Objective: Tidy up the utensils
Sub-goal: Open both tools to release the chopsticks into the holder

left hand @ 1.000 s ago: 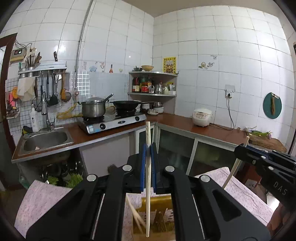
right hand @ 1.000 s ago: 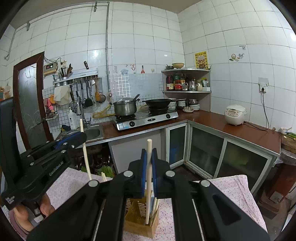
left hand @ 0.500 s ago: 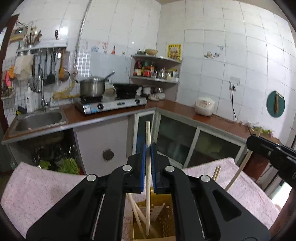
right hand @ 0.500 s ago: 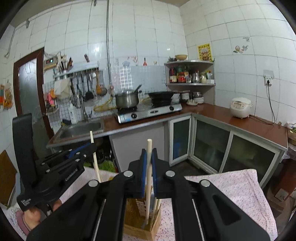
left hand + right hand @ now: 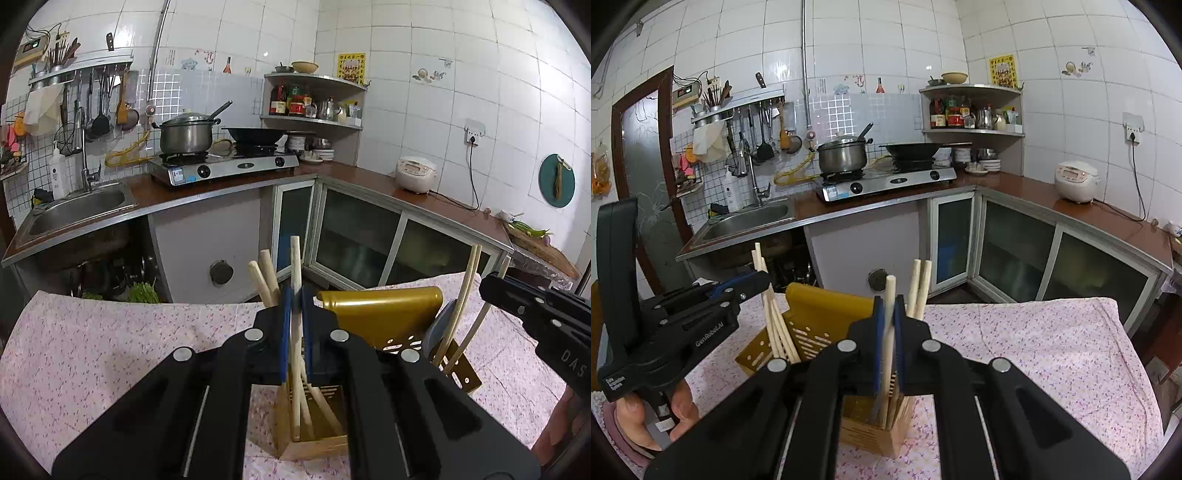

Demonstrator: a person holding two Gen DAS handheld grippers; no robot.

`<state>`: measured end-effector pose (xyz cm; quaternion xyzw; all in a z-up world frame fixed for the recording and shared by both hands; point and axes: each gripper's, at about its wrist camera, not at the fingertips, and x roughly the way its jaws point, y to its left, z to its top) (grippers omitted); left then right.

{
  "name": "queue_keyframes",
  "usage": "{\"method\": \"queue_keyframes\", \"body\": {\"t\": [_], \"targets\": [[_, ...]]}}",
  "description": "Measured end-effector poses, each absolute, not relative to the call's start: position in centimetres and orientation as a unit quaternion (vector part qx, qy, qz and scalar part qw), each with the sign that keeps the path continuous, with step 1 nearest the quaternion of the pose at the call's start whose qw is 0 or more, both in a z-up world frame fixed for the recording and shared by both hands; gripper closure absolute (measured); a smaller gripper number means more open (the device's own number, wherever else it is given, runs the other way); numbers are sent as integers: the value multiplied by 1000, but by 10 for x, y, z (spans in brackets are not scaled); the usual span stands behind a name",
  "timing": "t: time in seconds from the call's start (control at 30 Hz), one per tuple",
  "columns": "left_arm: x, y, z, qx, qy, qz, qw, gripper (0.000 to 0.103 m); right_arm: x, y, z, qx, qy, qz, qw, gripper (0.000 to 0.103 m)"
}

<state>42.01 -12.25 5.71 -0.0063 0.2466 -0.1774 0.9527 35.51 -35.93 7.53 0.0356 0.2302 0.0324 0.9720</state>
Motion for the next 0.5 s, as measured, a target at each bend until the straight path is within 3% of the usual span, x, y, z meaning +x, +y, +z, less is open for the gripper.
{"method": "queue_keyframes", "body": {"t": [0.13, 0.2, 0.27, 0.3, 0.33, 0.4, 0.5], "targets": [[413, -119, 64, -4, 246, -177, 953, 93, 351, -357, 79, 28, 246, 39, 968, 95], [406, -114, 71, -9, 246, -176, 953, 75, 347, -357, 82, 29, 247, 35, 968, 94], [399, -109, 76, -16, 249, -170, 953, 65, 340, -361, 87, 38, 245, 31, 968, 67], [394, -104, 79, -19, 255, -172, 951, 60, 337, -363, 89, 41, 244, 28, 968, 44], [389, -101, 81, -21, 259, -175, 950, 57, 330, -365, 92, 37, 238, 23, 970, 43], [380, -92, 82, -17, 271, -176, 946, 37, 319, -366, 94, 24, 240, 16, 970, 43], [360, -76, 75, -2, 283, -162, 945, 25, 305, -368, 91, 22, 252, 9, 967, 42]]}}
